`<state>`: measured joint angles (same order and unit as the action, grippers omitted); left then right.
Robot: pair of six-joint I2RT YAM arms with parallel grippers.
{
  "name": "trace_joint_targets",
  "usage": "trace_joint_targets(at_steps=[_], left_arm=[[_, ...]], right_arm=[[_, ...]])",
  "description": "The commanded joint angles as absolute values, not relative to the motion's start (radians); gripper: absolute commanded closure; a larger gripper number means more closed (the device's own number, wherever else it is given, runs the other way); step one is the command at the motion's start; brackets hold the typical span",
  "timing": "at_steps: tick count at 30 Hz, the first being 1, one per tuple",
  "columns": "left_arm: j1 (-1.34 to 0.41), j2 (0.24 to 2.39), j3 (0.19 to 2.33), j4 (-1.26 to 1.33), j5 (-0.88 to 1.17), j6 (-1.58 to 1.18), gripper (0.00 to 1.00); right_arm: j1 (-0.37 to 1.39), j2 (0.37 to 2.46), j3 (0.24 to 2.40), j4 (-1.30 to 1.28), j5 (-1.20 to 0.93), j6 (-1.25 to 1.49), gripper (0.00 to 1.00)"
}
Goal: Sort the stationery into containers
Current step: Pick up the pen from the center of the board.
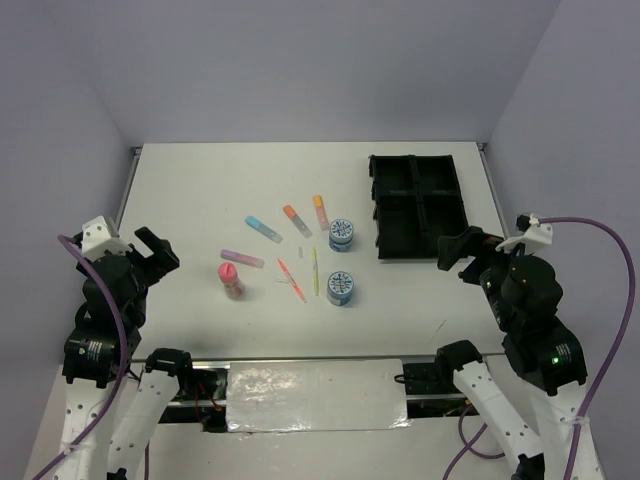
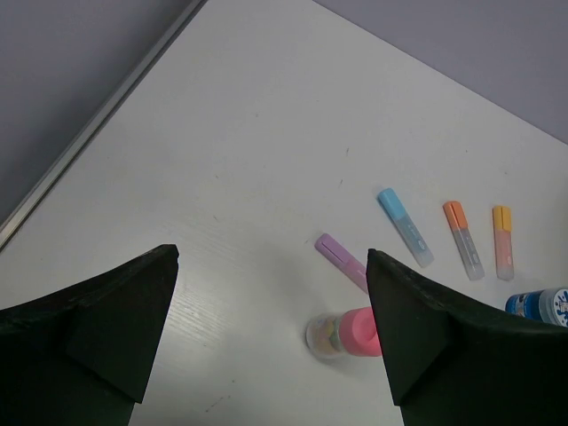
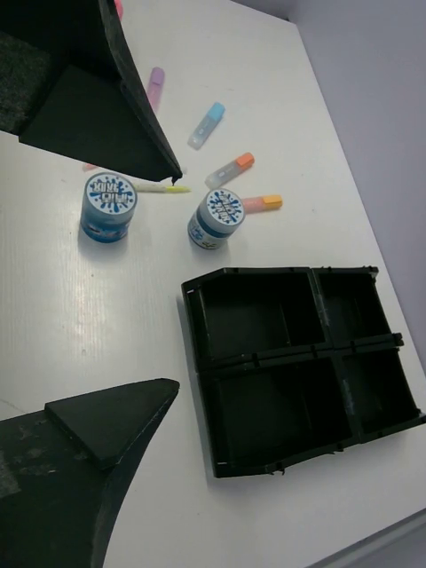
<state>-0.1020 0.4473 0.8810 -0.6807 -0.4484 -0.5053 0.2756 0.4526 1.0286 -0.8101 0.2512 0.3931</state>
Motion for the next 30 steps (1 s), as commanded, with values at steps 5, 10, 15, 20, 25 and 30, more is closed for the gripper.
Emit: trace_joint_targets(at_steps=[5, 10, 15, 20, 25, 30], left_arm=[[-0.095, 0.449, 0.885, -0.647, -0.448, -0.523, 0.01], [-0.095, 0.449, 0.884, -0.646, -0.443, -0.520, 0.01], [-0.087, 0.445, 0.882, -0.646, -0.451, -0.525, 0.01], [-0.081, 0.451, 0.881, -0.649, -0.452, -0.526, 0.01], [-0.080, 0.451, 0.881, -0.649, -0.454, -0.525, 0.01], [-0.080, 0.457, 0.877, -0.647, -0.440, -0.520, 0.01]], right_arm=[[0.282, 0.463, 1.060, -0.775, 0.195, 0.387, 0.00], [0.282, 0.463, 1.037, -0.631, -0.109, 0.391, 0.00], [0.302, 0.624, 1.077, -0.608, -0.172, 0.474, 0.00], [0.695, 0.911, 1.143, -0.612, 0.183, 0.502, 0.00], [0.842, 1.231, 1.292, -0.646, 0.364, 0.506, 0.02], [0.876, 1.548, 1.422, -0.679, 0.345, 0.495, 0.16]])
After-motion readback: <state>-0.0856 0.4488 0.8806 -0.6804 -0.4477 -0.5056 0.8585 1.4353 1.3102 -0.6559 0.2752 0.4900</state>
